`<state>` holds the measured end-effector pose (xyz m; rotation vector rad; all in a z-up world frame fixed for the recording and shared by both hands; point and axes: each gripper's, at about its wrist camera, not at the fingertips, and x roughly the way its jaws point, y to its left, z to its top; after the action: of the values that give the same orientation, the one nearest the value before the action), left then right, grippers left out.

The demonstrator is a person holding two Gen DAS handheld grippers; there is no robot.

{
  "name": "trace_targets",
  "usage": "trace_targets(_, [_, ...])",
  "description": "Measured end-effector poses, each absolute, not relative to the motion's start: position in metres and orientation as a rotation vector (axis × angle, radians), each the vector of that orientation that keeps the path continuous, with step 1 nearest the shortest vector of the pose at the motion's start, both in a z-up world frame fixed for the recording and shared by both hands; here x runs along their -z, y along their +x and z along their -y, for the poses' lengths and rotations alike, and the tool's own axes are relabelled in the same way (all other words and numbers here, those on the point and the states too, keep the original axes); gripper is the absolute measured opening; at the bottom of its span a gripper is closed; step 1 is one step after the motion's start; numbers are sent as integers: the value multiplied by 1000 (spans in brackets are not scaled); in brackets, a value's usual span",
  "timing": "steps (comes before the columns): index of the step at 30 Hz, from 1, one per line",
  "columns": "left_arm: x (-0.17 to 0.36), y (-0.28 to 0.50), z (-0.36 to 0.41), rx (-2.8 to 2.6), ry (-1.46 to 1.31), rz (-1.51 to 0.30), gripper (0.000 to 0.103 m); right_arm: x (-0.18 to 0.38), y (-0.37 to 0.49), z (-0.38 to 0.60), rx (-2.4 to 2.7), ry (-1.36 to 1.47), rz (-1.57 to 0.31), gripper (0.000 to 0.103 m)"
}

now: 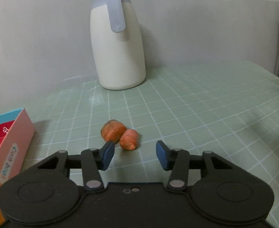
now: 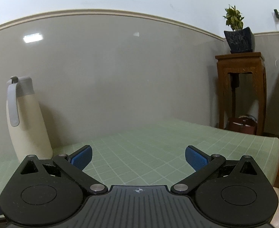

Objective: Organize fruits
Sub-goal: 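Reach the left tool to the reddish dried fruit and grasp it, then carry the reddish fruit with the left tool and release it into the box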

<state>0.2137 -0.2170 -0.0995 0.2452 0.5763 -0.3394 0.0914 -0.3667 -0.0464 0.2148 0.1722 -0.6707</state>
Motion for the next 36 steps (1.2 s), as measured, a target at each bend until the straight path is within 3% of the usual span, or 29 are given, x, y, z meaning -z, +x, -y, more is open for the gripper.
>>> trace_targets(10, [109, 238, 220, 349, 209, -618, 30, 47, 94, 370, 644, 231, -196, 103])
trace_targets(12, [109, 240, 221, 352, 204, -617, 25, 47, 95, 371, 641, 231, -197, 103])
trace_targets(14, [110, 239, 222, 353, 208, -613, 13, 48, 95, 370, 641, 229, -197, 103])
trace_targets(36, [60, 205, 171, 264, 153, -494, 13, 47, 103, 351, 602, 194, -195, 103])
